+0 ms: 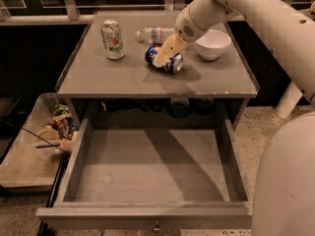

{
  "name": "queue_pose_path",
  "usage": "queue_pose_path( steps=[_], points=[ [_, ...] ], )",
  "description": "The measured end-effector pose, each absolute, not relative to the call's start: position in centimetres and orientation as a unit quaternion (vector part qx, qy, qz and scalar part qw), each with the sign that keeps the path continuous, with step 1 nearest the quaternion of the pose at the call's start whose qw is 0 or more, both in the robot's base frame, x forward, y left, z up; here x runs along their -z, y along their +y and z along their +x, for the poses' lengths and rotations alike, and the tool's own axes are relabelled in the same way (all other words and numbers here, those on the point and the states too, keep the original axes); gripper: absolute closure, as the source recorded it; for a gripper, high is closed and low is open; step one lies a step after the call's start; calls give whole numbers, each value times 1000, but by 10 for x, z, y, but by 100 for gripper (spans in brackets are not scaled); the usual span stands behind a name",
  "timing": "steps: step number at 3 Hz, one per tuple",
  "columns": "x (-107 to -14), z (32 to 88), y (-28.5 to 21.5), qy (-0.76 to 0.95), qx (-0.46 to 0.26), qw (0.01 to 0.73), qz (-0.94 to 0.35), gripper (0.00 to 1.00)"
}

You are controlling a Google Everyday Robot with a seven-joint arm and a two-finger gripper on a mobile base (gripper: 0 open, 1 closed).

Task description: Place pepsi can into top drawer

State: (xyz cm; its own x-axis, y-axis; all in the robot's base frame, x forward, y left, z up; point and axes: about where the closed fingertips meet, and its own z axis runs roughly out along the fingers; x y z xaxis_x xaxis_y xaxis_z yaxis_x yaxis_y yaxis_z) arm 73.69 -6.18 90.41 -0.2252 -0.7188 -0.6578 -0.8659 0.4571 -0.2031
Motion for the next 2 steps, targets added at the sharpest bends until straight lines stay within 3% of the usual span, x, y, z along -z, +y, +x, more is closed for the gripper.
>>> queue_pose_path(
  steps=[2],
  points=[
    [-878, 749, -55, 791, -101, 354, -488, 0]
  ],
)
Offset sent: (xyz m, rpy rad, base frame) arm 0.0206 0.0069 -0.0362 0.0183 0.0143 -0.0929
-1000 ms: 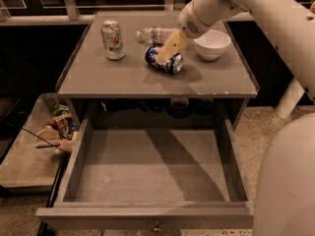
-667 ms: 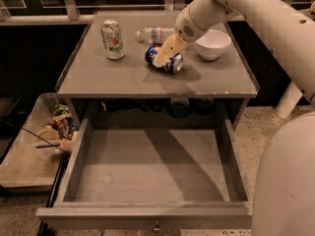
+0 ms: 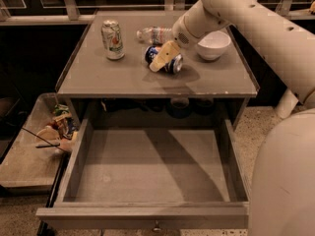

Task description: Place pepsi can into top drawer

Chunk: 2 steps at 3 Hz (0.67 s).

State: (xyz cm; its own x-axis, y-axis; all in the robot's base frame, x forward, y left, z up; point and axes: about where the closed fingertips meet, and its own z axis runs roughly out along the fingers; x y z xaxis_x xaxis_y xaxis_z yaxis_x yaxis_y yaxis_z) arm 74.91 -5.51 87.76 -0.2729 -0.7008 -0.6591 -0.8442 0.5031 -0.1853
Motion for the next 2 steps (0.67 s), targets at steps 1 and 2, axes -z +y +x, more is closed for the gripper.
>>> queue_pose_path(
  steps=[1, 2],
  points=[
    [-867, 755, -50, 798, -102, 354, -477, 0],
    [-860, 760, -45, 804, -97, 353, -468, 0]
  ],
)
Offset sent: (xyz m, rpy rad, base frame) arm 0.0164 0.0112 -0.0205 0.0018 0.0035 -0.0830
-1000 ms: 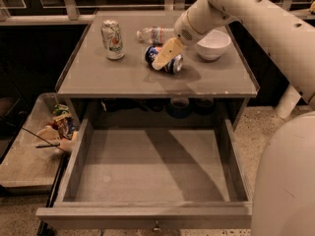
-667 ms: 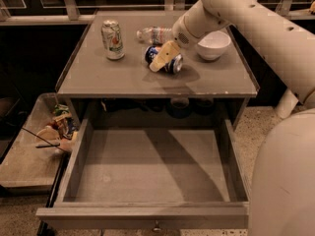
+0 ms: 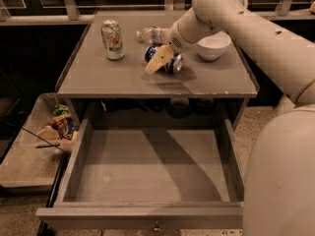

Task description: Place pepsi can into top drawer

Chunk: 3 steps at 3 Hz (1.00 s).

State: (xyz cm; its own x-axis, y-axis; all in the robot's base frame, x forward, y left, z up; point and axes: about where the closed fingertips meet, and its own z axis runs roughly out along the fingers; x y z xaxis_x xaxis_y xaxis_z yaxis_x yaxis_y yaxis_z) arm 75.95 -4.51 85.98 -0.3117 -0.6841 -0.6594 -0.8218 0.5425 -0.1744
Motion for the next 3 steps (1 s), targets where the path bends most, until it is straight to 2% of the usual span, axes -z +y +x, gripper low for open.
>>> queue_pose_path(
  steps=[2, 3],
  points=[
    [-842, 764, -44, 817, -101, 343, -452, 0],
    [-842, 764, -44, 817, -102, 343, -452, 18]
  ],
)
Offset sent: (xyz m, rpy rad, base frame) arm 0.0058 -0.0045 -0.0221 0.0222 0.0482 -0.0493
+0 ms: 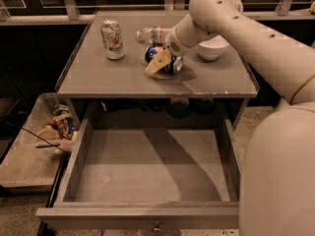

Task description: Place pepsi can into top drawer

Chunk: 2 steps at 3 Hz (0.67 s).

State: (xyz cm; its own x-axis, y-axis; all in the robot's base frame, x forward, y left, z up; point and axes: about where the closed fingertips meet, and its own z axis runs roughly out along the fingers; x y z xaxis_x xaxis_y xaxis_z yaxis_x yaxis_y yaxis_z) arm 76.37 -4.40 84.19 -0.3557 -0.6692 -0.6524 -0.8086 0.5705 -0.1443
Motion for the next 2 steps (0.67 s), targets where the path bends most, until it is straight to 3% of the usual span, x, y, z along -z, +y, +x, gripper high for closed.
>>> queue_pose_path(
  steps=[2],
  points=[
    [-842, 764, -44, 817, -102, 343, -452, 64]
  ],
)
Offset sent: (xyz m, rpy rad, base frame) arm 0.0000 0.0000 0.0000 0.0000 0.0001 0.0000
